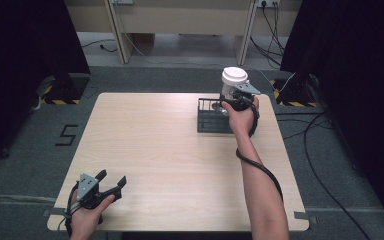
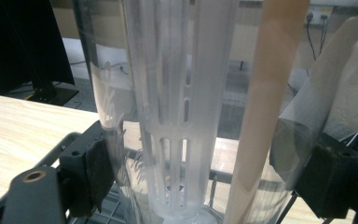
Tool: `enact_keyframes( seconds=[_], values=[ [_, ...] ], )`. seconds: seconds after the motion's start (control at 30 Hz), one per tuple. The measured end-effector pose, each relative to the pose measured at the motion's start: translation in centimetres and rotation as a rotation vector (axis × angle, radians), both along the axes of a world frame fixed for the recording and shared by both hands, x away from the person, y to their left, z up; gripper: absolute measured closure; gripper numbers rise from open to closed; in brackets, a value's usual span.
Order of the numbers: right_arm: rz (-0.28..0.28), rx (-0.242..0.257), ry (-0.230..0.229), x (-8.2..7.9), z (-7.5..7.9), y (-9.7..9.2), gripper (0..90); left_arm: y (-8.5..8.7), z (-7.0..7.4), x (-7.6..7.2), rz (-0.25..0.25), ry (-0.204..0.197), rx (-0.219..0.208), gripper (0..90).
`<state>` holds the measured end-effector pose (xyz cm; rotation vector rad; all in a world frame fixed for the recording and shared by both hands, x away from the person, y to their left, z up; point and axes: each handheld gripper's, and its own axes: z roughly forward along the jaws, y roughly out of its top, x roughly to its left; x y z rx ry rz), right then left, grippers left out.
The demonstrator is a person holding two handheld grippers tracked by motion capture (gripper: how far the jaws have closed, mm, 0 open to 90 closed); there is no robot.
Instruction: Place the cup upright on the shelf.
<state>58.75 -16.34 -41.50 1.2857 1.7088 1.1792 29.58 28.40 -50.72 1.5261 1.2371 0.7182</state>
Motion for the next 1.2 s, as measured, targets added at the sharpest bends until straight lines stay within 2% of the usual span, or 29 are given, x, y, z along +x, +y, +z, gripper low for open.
enact_keyframes(
  seconds=[0.37,0.93,1.2],
  values=[
    [-0.002,-0.015,0.043,0.2,-1.5,0.2,18.2,0.0,0.0,0.0,-0.003,0.000,0.001,18.3],
    [-0.007,-0.032,0.052,0.0,-2.3,0.5,17.8,0.0,0.0,0.0,-0.005,0.000,0.003,18.4],
    [-0.014,-0.025,0.057,-0.5,-2.5,0.6,15.3,-0.1,0.0,0.0,-0.007,0.000,0.005,18.4]
  ],
)
